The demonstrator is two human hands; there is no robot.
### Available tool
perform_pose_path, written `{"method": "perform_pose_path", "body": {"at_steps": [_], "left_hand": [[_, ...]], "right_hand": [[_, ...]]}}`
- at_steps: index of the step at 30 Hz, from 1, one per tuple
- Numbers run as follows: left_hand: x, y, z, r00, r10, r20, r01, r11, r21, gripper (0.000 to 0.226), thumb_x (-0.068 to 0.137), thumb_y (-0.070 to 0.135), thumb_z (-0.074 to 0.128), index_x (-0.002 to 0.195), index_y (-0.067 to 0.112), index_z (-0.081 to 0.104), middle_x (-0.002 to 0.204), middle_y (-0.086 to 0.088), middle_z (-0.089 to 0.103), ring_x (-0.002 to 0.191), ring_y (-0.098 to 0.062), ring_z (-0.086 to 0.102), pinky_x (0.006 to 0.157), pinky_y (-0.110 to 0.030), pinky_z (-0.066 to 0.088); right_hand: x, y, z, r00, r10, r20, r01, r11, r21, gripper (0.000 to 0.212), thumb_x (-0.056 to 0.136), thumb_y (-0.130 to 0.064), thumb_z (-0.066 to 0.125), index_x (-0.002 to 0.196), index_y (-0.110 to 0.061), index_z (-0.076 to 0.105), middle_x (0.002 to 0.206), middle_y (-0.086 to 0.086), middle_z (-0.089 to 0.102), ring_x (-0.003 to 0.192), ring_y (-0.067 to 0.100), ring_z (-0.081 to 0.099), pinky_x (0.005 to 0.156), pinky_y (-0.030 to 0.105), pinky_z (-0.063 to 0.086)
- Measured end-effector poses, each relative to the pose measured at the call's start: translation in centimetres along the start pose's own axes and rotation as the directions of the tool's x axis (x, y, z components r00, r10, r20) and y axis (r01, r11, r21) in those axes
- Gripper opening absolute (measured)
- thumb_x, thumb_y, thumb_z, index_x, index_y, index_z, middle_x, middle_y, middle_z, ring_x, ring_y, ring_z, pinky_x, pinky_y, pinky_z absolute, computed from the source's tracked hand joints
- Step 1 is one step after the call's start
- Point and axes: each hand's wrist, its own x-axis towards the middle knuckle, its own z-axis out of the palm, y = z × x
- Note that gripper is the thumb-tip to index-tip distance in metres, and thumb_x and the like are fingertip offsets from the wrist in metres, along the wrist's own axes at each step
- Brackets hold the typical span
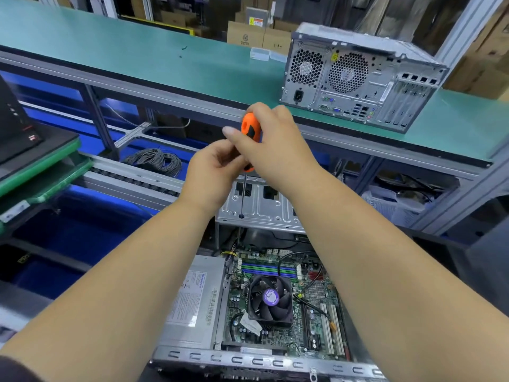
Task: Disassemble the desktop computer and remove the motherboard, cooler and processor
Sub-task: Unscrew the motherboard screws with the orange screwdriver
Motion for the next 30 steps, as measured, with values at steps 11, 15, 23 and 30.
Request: {"method": "perform_pose_path", "body": {"at_steps": [11,15,23,30], "left_hand": [[0.8,0.0,0.2,0.999,0.037,0.008,-0.038,0.995,0.093,0.021,0.081,0.015,0.073,0.085,0.034,0.064,0.071,0.02,0.063,0.068,0.006,0.057,0.063,-0.006,0.045],[0.7,-0.3,0.0,0.995,-0.011,0.096,0.005,0.998,0.061,0.013,0.092,0.026,0.061,0.1,0.035,0.066,0.088,0.012,0.067,0.081,0.001,0.061,0.069,-0.012,0.046],[0.1,-0.6,-0.1,0.999,-0.035,0.027,0.036,0.999,-0.032,0.022,0.082,0.015,0.07,0.097,0.031,0.07,0.093,0.009,0.074,0.091,-0.007,0.068,0.076,-0.02,0.053],[0.5,-0.9,0.9,0.996,-0.036,-0.087,0.045,0.993,0.106,0.028,0.069,0.034,0.073,0.082,0.022,0.053,0.068,0.011,0.054,0.065,-0.012,0.049,0.062,-0.031,0.044]], "right_hand": [[0.7,-0.1,-1.3,0.995,0.104,-0.007,-0.1,0.969,0.225,0.024,0.082,-0.017,0.075,0.104,-0.019,0.068,0.1,-0.007,0.067,0.097,0.011,0.062,0.089,0.034,0.051],[0.6,-0.2,-1.4,0.996,0.07,0.053,-0.08,0.973,0.217,0.025,0.086,-0.01,0.068,0.11,-0.019,0.067,0.107,-0.003,0.069,0.104,0.016,0.063,0.093,0.04,0.051],[-0.1,-0.7,-0.9,0.99,0.113,0.085,-0.136,0.923,0.36,0.031,0.089,-0.02,0.065,0.12,-0.026,0.066,0.114,-0.003,0.061,0.097,0.009,0.058,0.09,0.033,0.052],[-0.6,-0.9,-0.1,0.977,0.209,-0.05,-0.166,0.883,0.438,0.025,0.082,-0.017,0.074,0.099,-0.021,0.055,0.094,-0.006,0.07,0.087,0.013,0.066,0.08,0.042,0.056]]}}
